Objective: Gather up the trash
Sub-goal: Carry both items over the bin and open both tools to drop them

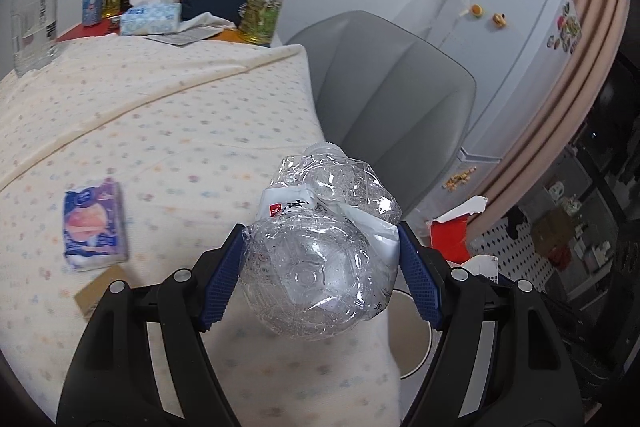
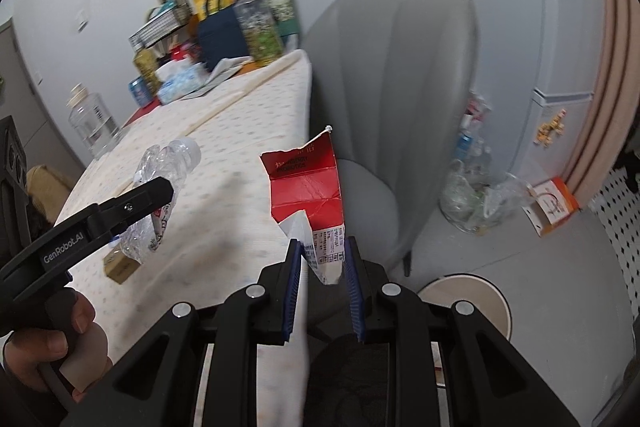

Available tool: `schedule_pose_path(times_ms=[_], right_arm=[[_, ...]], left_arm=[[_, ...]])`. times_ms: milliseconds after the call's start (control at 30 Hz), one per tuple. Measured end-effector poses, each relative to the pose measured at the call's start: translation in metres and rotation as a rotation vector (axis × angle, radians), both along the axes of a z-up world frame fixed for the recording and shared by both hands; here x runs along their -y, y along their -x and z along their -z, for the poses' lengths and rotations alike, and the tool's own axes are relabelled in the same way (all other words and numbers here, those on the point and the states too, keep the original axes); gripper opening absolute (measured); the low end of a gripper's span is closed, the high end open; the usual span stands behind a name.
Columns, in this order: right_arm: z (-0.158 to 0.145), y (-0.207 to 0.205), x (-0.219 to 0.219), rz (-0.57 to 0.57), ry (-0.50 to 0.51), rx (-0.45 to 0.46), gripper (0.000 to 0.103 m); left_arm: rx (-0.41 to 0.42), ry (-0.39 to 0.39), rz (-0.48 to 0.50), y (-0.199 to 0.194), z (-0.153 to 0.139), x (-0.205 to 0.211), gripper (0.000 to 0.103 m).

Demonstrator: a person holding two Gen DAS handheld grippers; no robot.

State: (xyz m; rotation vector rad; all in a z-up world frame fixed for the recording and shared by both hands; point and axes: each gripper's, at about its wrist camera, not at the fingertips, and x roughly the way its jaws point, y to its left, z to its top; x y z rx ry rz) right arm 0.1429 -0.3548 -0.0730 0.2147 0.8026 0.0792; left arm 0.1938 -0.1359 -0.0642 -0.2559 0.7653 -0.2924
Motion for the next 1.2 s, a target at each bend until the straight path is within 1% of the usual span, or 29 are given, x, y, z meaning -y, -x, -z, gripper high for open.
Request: schedule_pose_path(times_ms=[300, 633, 733, 767, 833, 1000, 1167, 1200], right_arm=[[0.014, 0.010, 0.053, 0.098, -0.019, -0.024, 0.022], [0.029, 0.020, 0.104, 0.200, -0.044, -0.040, 0.022], [0.035, 0.019, 0.119, 0.234, -0.034, -0.051, 0.025], [0.039, 0.019, 0.125, 0.243, -0.038, -0.058, 0.037], [0.044, 0.023, 0.138, 0.278, -0.044, -0.060, 0.058], [0.052, 0.034, 0.159, 0.326, -0.054, -0.064, 0.059], [0.054, 0.050, 0.181, 0.389, -0.053, -0.055, 0.072], [0.054, 0.052, 0.186, 0.400, -0.054, -0.052, 0.073]], left_arm=[[-0.015, -0.027, 0.092, -0.007, 0.004, 0.057, 0.074], [-0.035, -0.053, 0.175, -0.007, 0.011, 0.104, 0.074], [-0.038, -0.064, 0.198, -0.006, 0.012, 0.117, 0.074], [-0.040, -0.067, 0.203, -0.006, 0.012, 0.120, 0.074], [-0.045, -0.076, 0.217, -0.007, 0.013, 0.128, 0.074], [-0.058, -0.094, 0.254, -0.005, 0.019, 0.150, 0.074], [-0.086, -0.112, 0.309, -0.005, 0.030, 0.177, 0.074], [-0.091, -0.116, 0.323, -0.005, 0.033, 0.184, 0.074]])
